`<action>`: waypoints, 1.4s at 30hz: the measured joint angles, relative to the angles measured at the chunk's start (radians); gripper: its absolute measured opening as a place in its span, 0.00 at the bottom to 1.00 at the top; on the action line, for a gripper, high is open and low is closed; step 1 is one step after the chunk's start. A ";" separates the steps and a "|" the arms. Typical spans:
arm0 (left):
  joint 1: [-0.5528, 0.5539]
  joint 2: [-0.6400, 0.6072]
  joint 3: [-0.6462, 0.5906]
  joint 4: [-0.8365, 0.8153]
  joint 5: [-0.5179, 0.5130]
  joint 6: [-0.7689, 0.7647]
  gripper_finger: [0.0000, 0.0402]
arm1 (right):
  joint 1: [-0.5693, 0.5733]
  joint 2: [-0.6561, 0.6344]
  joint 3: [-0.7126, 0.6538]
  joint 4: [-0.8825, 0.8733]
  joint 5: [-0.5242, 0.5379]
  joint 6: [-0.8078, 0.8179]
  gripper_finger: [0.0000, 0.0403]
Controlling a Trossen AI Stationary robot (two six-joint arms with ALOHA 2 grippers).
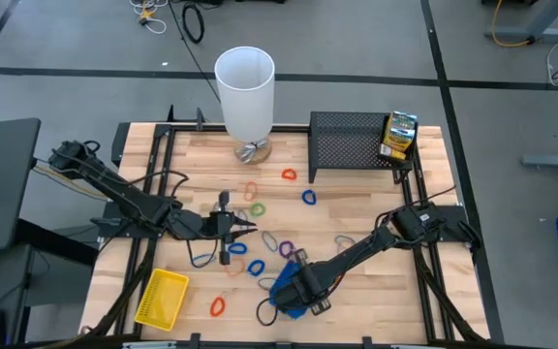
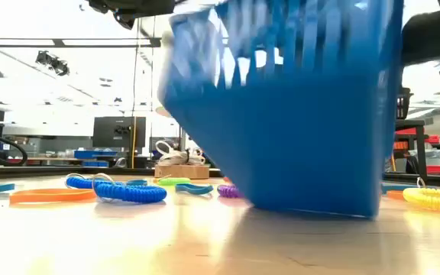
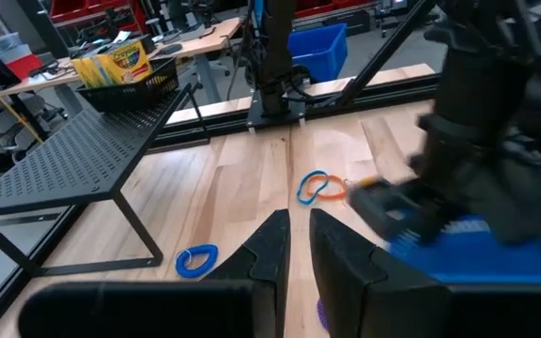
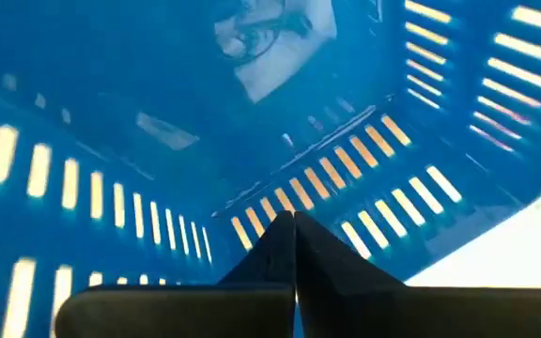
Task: Pick & Place Office Desk Supplies
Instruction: Adjust the blue bin, then put the blue rubber band into the blue bin
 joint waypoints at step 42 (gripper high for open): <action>-0.005 -0.391 -0.001 -0.157 0.073 0.252 0.13 | -0.078 -1.207 -0.908 1.070 -0.016 -0.191 0.00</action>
